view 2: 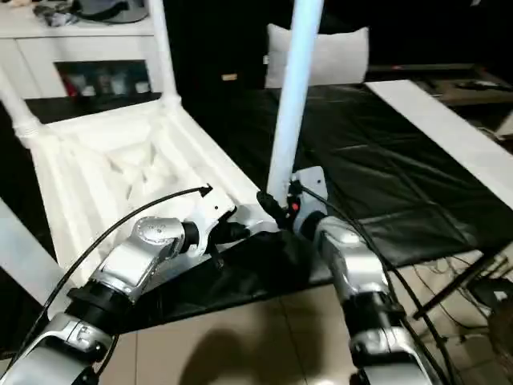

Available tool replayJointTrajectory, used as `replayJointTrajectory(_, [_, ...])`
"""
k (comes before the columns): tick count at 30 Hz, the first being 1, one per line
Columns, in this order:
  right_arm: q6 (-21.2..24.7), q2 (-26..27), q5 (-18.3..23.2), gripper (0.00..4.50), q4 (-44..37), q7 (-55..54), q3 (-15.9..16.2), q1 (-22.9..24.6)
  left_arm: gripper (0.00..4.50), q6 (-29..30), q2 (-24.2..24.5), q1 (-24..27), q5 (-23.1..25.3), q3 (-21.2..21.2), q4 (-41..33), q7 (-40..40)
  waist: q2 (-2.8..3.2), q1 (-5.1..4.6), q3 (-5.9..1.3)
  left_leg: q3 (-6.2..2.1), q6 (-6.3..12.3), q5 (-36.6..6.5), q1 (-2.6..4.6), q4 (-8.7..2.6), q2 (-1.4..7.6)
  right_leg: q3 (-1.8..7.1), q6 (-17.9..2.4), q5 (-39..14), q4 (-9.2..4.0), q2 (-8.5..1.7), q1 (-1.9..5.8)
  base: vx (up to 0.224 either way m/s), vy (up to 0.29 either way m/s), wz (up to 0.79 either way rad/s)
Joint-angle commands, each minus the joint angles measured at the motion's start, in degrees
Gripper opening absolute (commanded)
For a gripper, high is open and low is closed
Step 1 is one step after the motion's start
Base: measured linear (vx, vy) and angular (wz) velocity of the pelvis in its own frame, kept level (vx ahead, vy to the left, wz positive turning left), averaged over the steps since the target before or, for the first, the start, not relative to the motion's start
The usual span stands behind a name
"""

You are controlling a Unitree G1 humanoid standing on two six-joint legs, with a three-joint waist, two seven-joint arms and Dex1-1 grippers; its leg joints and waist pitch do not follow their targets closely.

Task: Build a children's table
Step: Rotate leg to tighten

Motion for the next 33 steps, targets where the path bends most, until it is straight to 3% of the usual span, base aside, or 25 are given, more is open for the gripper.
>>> replayJointTrajectory(1, [0.6,-1.5,0.7,3.45,-2.5,3.8,1.5,0.4,0.0,-4.0,0.6,-0.8,-1.0,-1.4,-1.9,-3.1,-0.33,0.67,-3.95,-0.54,2.66,-9.4,-0.41,-3.99,2.05,4.11,-7.5,-16.3,-3.34,-3.78,3.32,0.0,0.0,0.0])
replayJointTrajectory(2, [-0.1,-3.2,1.0,3.55,-3.1,6.8,1.9,0.7,0.0,-5.7,1.5,-0.5,-1.3,-1.7,-1.7,-5.0,-0.49,0.87,-3.89,-0.43,3.45,-8.0,-0.76,-3.83,1.86,4.21,-7.9,-14.7,-2.99,-3.58,3.36,0.0,0.0,0.0])
replayJointTrajectory(5, [-1.0,-7.4,1.8,3.75,-4.8,13.6,2.8,1.8,0.0,-10.7,3.9,0.0,-1.7,-2.6,-0.6,-10.0,-0.07,2.16,-3.92,-0.23,4.66,-6.1,-0.48,-3.7,2.18,4.35,-7.8,-13.5,-2.97,-3.7,3.33,0.0,0.0,0.0])
replayJointTrajectory(6, [-1.4,-8.4,1.8,3.84,-5.1,15.0,3.0,2.0,0.0,-11.1,4.4,0.1,-1.9,-2.8,-0.4,-11.0,-0.12,2.27,-3.85,-0.16,4.67,-6.0,-0.42,-3.7,2.25,4.4,-8.0,-13.2,-2.92,-3.61,3.2,0.0,0.0,0.0])
replayJointTrajectory(7, [-1.5,-9.2,1.7,3.92,-5.4,16.1,3.1,2.2,0.0,-11.7,4.8,0.1,-1.9,-2.9,-0.1,-11.8,0.21,2.6,-3.87,-0.23,4.22,-6.2,-0.29,-3.79,2.4,4.36,-8.4,-13.1,-2.78,-3.63,3.2,0.0,0.0,0.0])
replayJointTrajectory(13, [-3.5,-16.9,2.6,4.09,-6.0,30.2,4.8,3.0,0.0,-15.8,9.8,0.0,-2.1,-5.9,0.2,-21.7,0.11,3.4,-3.62,-0.19,3.08,-10.2,0.25,-4.0,2.48,4.61,-9.2,-14.9,-2.88,-3.43,3.16,0.0,0.0,0.0])
replayJointTrajectory(14, [-4.0,-17.8,3.0,3.81,-6.0,32.6,5.2,3.1,0.0,-16.4,10.5,0.0,-2.1,-6.4,0.1,-23.3,0.09,3.46,-3.6,-0.17,3.09,-10.3,0.21,-4.04,2.52,4.66,-9.1,-15.2,-2.9,-3.5,3.21,0.0,0.0,0.0])
replayJointTrajectory(17, [-4.0,-19.7,4.0,3.68,-6.8,37.4,6.3,3.6,0.0,-18.5,12.1,0.1,-2.3,-7.3,0.0,-26.9,0.01,3.83,-3.65,-0.25,3.04,-10.2,0.15,-3.98,2.54,4.58,-8.9,-16.2,-2.95,-3.53,3.29,0.0,0.0,0.0])
replayJointTrajectory(23, [-2.0,-20.9,6.3,2.98,-7.5,44.8,8.1,3.9,0.0,-21.4,14.3,-0.2,-1.9,-9.0,0.1,-31.5,-0.03,4.83,-3.7,-0.2,2.81,-9.6,0.29,-3.94,2.82,4.58,-9.1,-16.7,-2.82,-3.51,3.1,0.0,0.0,0.0])
replayJointTrajectory(27, [-0.5,-21.1,6.2,2.69,-7.7,48.1,10.2,4.0,0.0,-23.0,14.7,-0.2,-2.0,-9.4,0.4,-33.1,-0.11,4.96,-3.69,-0.22,2.41,-9.7,0.19,-3.94,2.81,4.6,-8.9,-17.2,-2.83,-3.55,3.15,0.0,0.0,0.0])
replayJointTrajectory(33, [0.5,-21.2,6.5,2.15,-8.0,49.6,10.9,4.2,0.0,-23.6,14.6,0.0,-2.0,-9.4,0.6,-33.8,-0.08,5.21,-3.69,-0.19,2.03,-9.9,0.26,-3.93,2.77,4.58,-8.4,-18.2,-2.97,-3.54,3.12,0.0,0.0,0.0])
